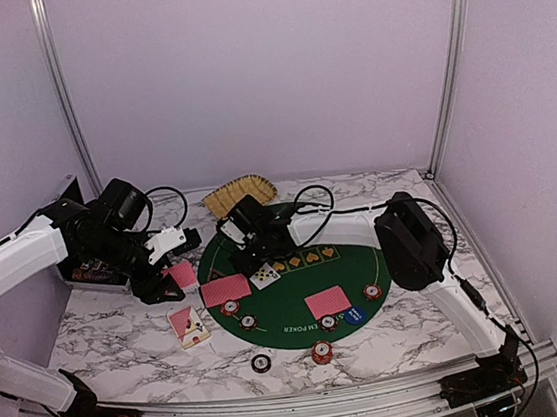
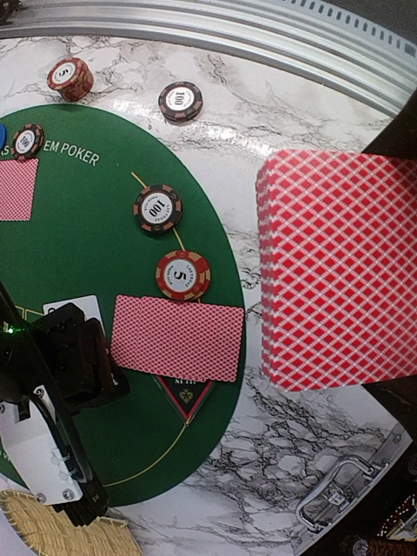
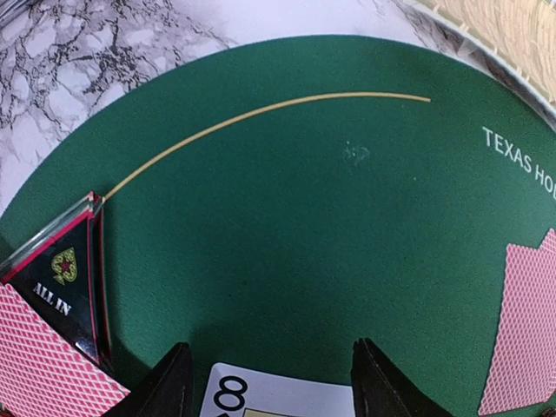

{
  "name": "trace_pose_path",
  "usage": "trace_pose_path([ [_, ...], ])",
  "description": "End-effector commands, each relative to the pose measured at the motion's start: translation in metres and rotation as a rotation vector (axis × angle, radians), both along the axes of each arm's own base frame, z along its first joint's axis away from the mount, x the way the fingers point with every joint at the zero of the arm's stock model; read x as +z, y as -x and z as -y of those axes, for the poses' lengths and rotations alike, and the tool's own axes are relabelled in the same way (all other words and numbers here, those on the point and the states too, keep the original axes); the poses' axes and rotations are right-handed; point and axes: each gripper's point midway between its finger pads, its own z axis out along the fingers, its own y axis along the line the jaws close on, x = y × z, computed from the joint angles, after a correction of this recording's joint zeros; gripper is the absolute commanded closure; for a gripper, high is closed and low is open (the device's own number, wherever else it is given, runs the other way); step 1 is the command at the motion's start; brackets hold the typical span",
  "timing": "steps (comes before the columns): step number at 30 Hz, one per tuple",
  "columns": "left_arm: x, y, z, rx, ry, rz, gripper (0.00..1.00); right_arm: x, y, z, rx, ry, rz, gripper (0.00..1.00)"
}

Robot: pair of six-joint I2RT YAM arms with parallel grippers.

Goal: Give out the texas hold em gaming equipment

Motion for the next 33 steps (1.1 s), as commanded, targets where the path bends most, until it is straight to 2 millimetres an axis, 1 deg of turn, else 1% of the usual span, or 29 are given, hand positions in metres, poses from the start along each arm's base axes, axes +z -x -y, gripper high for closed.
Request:
trace_pose_path([
  [1,0.014,0.000,0.001,0.001,0.027,0.012,1.00,0.005,-0.003,0.013,-0.023,0.032,0.011,0.40],
  [7,0.014,0.000,0.002,-0.001,0.030,0.007,1.00,0.007,-0.009,0.033,-0.065,0.030,0.005,0.41],
  [11,0.014,-0.001,0.002,0.001,0.031,0.007,1.00,0.009,-0.014,0.043,-0.089,0.034,0.011,0.42],
  [16,0.012,0.000,0.002,-0.001,0.028,0.003,1.00,0.015,-0.015,0.041,-0.091,0.010,0.013,0.42],
  [18,0.013,0.000,0.002,-0.001,0.028,0.003,1.00,0.023,-0.015,0.037,-0.088,-0.017,0.016,0.42],
  [21,0.012,0.001,0.002,-0.001,0.029,0.002,1.00,0.046,-0.017,0.030,-0.088,-0.074,0.031,0.41],
  [24,0.012,0.000,0.002,-0.001,0.028,0.003,1.00,0.085,-0.018,0.022,-0.087,-0.152,0.054,0.39],
  [25,0.013,0.000,0.002,0.000,0.029,0.004,1.00,0.101,-0.018,0.021,-0.089,-0.184,0.063,0.10],
  [26,0.014,0.000,0.002,-0.001,0.030,0.006,1.00,0.117,-0.019,0.023,-0.102,-0.214,0.075,0.02],
  [28,0.014,0.000,0.002,-0.001,0.030,0.006,1.00,0.148,-0.022,0.030,-0.134,-0.320,0.066,0.01],
  [29,0.014,0.000,0.002,-0.002,0.029,0.010,1.00,0.159,-0.021,0.032,-0.124,-0.389,0.020,0.01],
  [31,0.015,0.000,0.001,-0.003,0.031,0.013,1.00,0.178,-0.022,0.036,-0.059,-0.547,-0.088,0.01],
  [32,0.015,0.001,0.001,-0.004,0.031,0.014,1.00,0.177,-0.021,0.042,-0.023,-0.608,-0.164,0.01],
  [33,0.015,0.000,0.002,-0.004,0.031,0.014,1.00,0.188,-0.023,0.046,0.031,-0.714,-0.210,0.01],
])
